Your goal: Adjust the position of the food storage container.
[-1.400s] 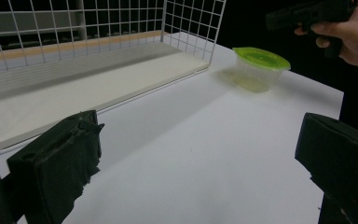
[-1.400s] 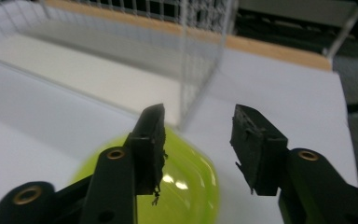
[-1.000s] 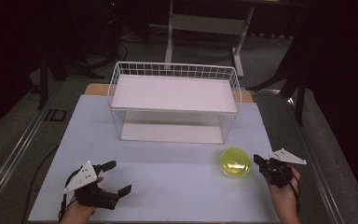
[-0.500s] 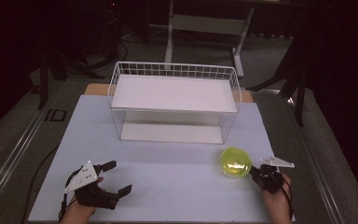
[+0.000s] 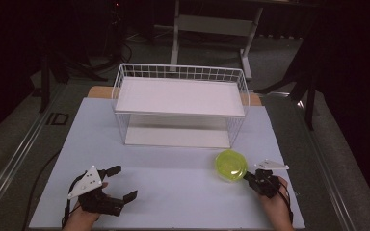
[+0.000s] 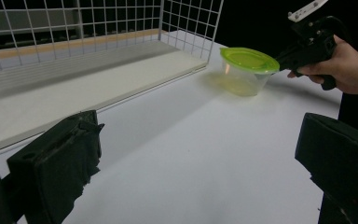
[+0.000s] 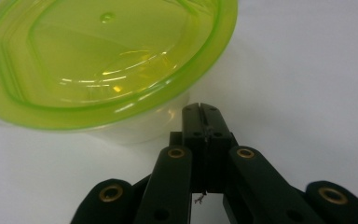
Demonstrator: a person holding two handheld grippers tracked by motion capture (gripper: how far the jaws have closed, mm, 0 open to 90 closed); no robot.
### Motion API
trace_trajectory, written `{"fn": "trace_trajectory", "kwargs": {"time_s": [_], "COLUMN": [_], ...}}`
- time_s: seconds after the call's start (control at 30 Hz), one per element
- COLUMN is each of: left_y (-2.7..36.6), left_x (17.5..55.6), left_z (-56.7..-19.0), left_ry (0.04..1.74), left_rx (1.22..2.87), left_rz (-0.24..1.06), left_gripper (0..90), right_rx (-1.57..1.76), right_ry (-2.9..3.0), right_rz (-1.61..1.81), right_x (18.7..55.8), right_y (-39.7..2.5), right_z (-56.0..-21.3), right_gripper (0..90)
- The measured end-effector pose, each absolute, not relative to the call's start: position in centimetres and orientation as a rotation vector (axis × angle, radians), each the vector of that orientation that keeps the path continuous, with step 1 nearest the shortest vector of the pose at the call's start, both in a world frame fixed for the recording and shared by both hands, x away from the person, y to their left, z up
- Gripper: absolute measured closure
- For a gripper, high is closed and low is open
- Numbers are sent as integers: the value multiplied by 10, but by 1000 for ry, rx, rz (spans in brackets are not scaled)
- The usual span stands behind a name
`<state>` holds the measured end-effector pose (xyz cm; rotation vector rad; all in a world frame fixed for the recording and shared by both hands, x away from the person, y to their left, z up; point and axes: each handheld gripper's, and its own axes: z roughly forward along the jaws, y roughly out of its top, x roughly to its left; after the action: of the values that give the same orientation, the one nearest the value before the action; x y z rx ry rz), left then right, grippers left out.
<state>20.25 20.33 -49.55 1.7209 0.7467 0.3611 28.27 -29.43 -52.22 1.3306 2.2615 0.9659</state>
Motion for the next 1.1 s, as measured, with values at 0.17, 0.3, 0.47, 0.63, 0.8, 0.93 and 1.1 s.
{"fn": "trace_trajectory", "kwargs": {"time_s": [0.17,0.3,0.47,0.63,0.8,0.93,1.1], "left_y": [202,202,202,202,202,202,201], "left_x": [202,201,201,201,201,201,201], "left_z": [-495,-495,-495,-495,-495,-495,-495], "left_ry": [740,740,734,735,734,733,734], "left_rx": [1725,1725,1725,1728,1727,1727,1730], "left_rz": [360,358,361,360,360,359,358], "left_gripper": [11,10,10,10,11,11,10], "right_rx": [1284,1265,1235,1153,1198,1212,1222], "right_ry": [2293,2325,2367,2417,2380,2352,2375], "right_rz": [1009,1033,1039,1019,985,994,997], "right_x": [288,290,290,287,296,302,305], "right_y": [-272,-259,-243,-231,-238,-242,-234], "right_z": [-516,-516,-519,-520,-520,-518,-519], "right_gripper": [900,900,900,900,900,900,900]}}
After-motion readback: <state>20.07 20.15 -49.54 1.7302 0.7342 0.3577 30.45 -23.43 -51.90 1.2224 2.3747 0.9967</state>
